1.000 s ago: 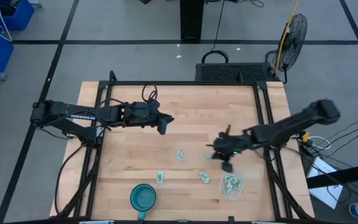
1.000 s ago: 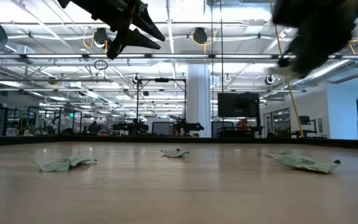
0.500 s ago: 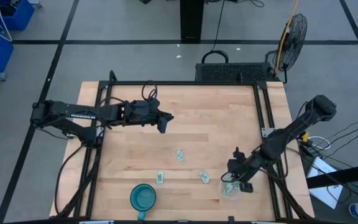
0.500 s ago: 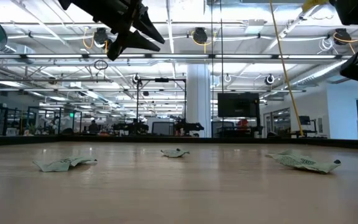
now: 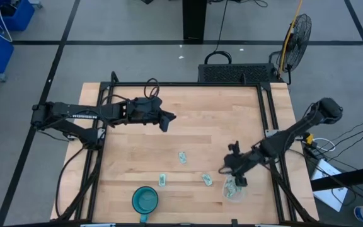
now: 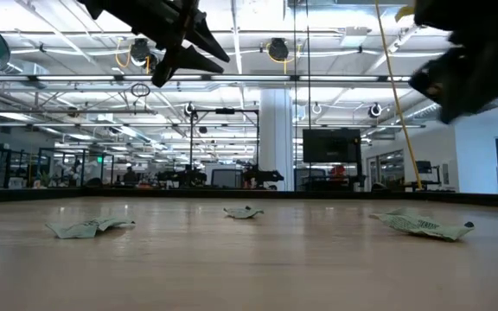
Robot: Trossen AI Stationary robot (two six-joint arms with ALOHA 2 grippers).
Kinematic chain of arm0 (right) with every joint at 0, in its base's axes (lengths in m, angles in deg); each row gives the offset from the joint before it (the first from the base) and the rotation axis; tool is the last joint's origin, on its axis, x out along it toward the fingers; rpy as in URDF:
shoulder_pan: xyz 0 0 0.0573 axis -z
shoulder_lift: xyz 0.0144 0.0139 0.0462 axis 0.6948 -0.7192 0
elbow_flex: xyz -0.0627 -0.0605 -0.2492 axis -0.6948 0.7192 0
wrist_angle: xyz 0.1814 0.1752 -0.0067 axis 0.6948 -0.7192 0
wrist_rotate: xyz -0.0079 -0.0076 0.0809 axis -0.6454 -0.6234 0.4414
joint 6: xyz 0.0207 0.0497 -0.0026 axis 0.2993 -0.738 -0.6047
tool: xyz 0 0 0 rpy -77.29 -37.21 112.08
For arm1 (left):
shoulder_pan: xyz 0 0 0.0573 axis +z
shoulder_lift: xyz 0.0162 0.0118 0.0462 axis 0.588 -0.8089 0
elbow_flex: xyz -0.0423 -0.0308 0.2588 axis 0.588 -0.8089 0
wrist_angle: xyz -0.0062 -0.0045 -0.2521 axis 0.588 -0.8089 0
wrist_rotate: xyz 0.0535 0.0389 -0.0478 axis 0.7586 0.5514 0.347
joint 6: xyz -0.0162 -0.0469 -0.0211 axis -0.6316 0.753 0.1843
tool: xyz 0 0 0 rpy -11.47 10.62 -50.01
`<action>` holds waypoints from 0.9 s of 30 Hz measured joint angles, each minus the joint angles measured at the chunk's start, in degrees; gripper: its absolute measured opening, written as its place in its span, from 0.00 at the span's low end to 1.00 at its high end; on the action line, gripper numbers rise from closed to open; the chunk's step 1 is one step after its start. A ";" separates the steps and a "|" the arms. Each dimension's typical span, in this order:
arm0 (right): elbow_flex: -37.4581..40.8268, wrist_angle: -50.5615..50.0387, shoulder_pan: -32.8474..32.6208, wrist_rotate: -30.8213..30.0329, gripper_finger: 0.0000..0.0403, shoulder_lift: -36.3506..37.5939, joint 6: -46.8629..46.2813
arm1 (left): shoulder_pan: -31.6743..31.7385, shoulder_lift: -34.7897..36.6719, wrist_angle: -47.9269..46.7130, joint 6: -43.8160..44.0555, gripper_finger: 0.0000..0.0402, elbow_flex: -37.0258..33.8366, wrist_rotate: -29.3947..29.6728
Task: Pick and place Stevia / Truvia into bins
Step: Put the bottom right light green stevia packet into the transparent bin
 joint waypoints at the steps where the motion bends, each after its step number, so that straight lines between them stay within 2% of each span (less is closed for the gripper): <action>1: -0.01 0.21 1.37 -1.59 0.31 0.44 1.66 | -0.03 0.00 0.00 -0.08 0.25 0.00 -0.79; 3: -0.01 1.06 4.22 -4.21 0.31 0.77 4.22 | -0.31 0.00 0.00 -0.11 0.25 0.00 -1.66; 5: 0.02 4.76 7.13 -4.12 0.31 0.38 7.01 | -0.54 0.00 -0.01 -0.11 0.25 0.00 -2.02; 9: -0.01 15.90 10.58 6.42 0.31 -3.67 17.21 | -0.61 0.00 0.00 0.02 0.25 0.00 -2.12; 11: -0.01 18.52 11.04 9.40 0.31 -6.70 20.89 | -0.57 0.00 0.00 0.07 0.25 0.00 -2.12; 18: 0.02 22.94 11.39 13.83 0.31 -18.19 20.94 | -0.63 0.00 -0.02 0.14 0.25 0.00 -2.34; 22: -0.01 27.95 11.38 17.86 0.31 -21.18 19.75 | -0.61 0.00 -0.02 -0.05 0.25 0.00 -2.32; 27: -0.01 30.46 11.33 18.30 0.31 -23.87 19.57 | -0.47 0.00 -0.04 -0.17 0.25 0.00 -2.32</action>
